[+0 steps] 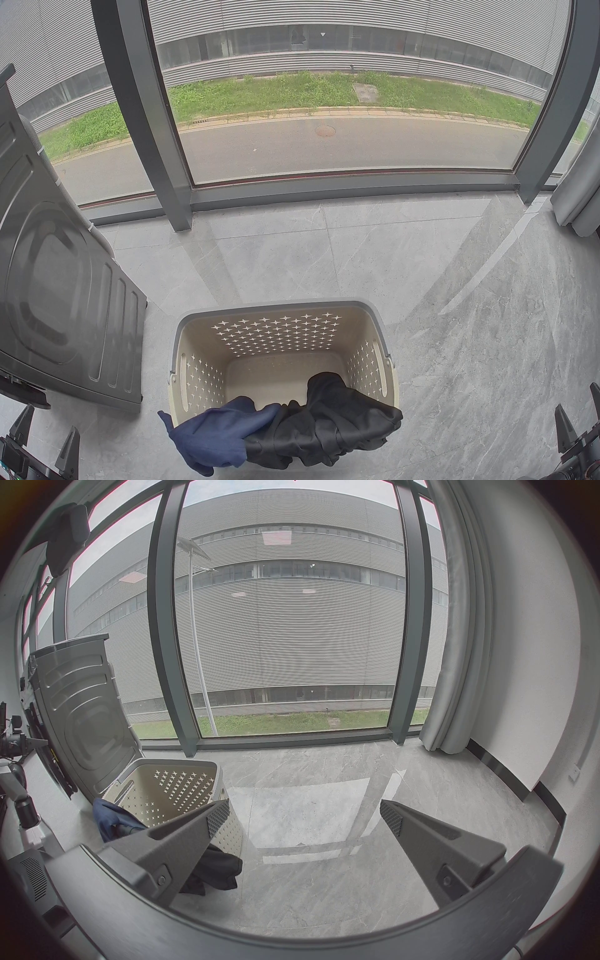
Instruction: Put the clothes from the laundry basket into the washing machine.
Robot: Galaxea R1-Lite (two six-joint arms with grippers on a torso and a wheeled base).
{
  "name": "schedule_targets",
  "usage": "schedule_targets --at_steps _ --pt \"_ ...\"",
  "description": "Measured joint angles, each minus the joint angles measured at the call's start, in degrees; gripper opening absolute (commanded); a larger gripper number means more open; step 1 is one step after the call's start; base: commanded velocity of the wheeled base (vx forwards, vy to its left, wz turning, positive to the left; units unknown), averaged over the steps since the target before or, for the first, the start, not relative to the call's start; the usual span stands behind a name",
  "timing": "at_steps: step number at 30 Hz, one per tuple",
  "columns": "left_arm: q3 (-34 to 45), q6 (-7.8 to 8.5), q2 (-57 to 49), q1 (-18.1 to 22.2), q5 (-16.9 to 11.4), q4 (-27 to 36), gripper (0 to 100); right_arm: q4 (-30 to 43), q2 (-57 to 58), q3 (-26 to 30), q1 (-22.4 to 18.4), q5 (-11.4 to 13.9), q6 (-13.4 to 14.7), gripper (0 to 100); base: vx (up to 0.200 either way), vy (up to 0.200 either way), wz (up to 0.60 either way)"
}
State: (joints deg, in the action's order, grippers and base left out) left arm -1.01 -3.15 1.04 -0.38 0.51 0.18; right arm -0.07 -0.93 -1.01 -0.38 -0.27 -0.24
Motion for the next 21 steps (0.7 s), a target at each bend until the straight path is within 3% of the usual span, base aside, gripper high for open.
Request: schedule_targets --at_steps 5,14,21 --pt "0.0 0.0 0.0 0.0 0.0 0.0 100 0.0 0.0 0.0 0.0 0.0 0.0 100 0.0 0.0 0.0" --pt "0.0 0.0 0.0 0.0 0.0 0.0 100 0.0 0.0 0.0 0.0 0.0 0.0 100 0.0 0.2 0.0" --pt "0.0 0.0 0.0 0.0 0.0 0.0 100 0.0 0.0 0.0 0.0 0.0 0.0 100 0.0 0.0 0.0"
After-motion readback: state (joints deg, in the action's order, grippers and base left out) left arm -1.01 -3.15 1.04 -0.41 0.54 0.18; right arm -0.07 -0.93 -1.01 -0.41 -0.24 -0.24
